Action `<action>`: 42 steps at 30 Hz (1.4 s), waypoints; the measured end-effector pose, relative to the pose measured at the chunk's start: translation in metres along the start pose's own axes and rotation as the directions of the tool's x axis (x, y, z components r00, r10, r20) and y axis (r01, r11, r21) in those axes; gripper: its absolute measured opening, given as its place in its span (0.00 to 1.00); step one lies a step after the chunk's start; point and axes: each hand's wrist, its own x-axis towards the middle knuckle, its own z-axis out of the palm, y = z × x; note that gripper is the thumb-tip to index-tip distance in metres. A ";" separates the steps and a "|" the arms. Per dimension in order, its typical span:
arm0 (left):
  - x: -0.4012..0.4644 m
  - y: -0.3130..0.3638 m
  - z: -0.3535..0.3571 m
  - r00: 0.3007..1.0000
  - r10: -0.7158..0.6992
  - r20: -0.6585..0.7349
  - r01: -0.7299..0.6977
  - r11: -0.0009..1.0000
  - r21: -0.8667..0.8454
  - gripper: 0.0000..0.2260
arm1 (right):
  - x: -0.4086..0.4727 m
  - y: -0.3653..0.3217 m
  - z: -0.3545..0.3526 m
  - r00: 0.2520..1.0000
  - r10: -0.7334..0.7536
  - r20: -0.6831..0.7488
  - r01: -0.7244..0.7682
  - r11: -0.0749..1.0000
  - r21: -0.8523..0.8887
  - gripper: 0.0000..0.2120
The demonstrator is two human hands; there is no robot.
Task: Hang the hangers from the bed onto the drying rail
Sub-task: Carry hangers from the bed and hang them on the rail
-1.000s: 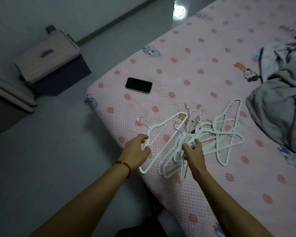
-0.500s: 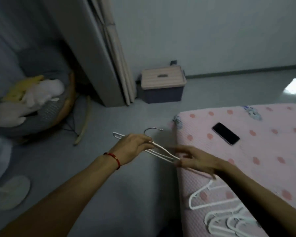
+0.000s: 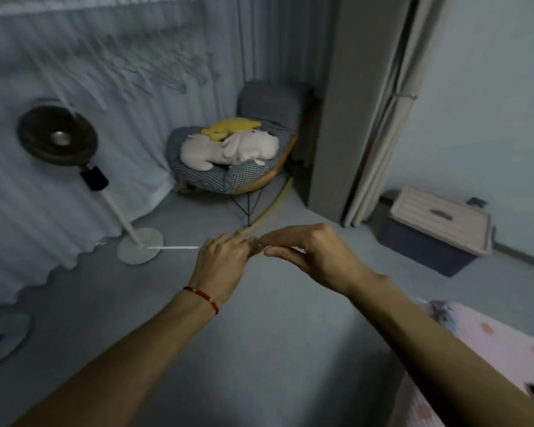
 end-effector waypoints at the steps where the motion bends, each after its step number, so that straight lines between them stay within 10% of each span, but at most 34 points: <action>1: -0.004 -0.013 -0.005 1.000 -0.027 -0.008 0.027 1.000 0.007 0.14 | 0.014 -0.003 0.008 1.000 -0.014 -0.008 0.014 1.000 0.011 0.13; 8: -0.024 -0.099 -0.013 0.979 -0.204 -0.009 0.204 0.979 0.029 0.12 | 0.097 -0.020 0.059 0.997 -0.073 0.029 0.072 0.996 0.057 0.13; 19: -0.054 -0.212 -0.027 0.923 -0.380 0.061 0.366 0.916 0.162 0.07 | 0.155 0.022 0.129 0.945 0.325 0.027 -0.326 0.944 0.053 0.14; 28: -0.064 -0.293 -0.036 0.813 -0.564 0.145 0.511 0.810 0.288 0.06 | 0.258 0.028 0.217 0.964 0.224 0.141 -0.245 0.956 0.163 0.17; 35: -0.077 -0.353 -0.063 0.500 -0.864 0.064 0.860 0.504 0.081 0.23 | 0.337 0.028 0.269 0.840 0.160 0.519 -0.330 0.909 0.254 0.10; 42: -0.045 -0.392 -0.096 0.181 -0.971 -0.157 0.976 0.197 -0.091 0.23 | 0.386 -0.026 0.288 0.420 0.060 0.906 -0.710 0.643 0.287 0.55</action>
